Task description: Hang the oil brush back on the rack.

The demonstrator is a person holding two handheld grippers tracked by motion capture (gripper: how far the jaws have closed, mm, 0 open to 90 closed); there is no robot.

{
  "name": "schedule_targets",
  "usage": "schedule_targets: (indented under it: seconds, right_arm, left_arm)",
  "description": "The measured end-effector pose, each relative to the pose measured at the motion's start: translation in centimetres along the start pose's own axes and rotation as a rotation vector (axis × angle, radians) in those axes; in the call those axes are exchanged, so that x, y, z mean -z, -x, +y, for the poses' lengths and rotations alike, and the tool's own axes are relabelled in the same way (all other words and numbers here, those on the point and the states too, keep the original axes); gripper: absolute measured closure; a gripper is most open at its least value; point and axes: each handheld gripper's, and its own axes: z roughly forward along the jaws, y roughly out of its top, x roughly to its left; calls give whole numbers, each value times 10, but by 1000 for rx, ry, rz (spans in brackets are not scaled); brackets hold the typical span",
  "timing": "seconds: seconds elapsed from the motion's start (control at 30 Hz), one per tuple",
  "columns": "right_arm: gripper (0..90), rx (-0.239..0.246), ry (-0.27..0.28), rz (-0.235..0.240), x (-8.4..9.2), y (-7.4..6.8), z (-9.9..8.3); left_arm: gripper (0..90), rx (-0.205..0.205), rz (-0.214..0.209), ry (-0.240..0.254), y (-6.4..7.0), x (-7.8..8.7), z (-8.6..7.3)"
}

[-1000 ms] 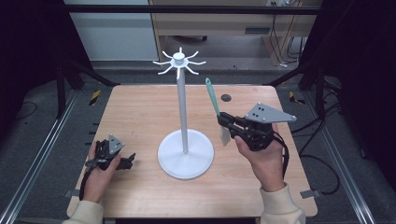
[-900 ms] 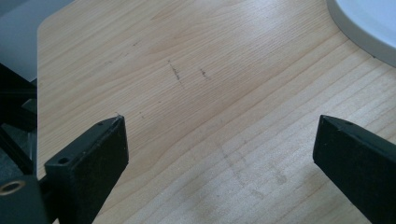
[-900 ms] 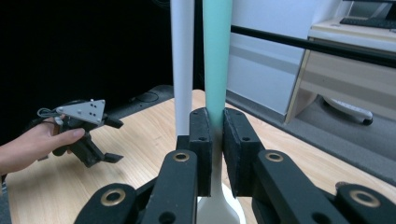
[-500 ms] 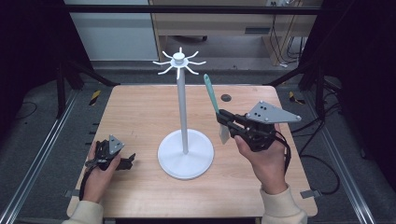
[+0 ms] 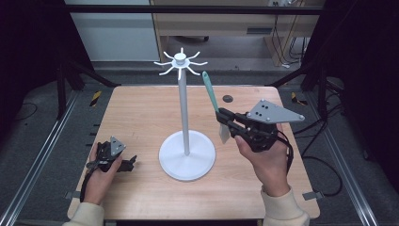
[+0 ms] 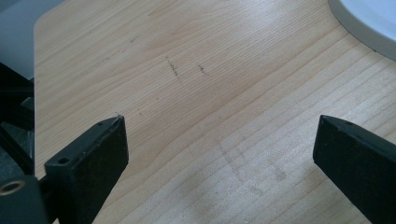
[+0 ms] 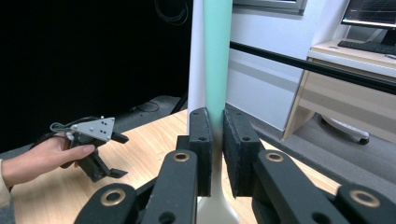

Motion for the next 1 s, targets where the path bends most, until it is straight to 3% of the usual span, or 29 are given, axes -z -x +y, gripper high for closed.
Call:
schedule_targets:
  seconds: [1.0]
  right_arm:
    - [821,19,-52,6,-9,0,9]
  left_arm:
    - [29,-5,-5,-7,1,-1,0]
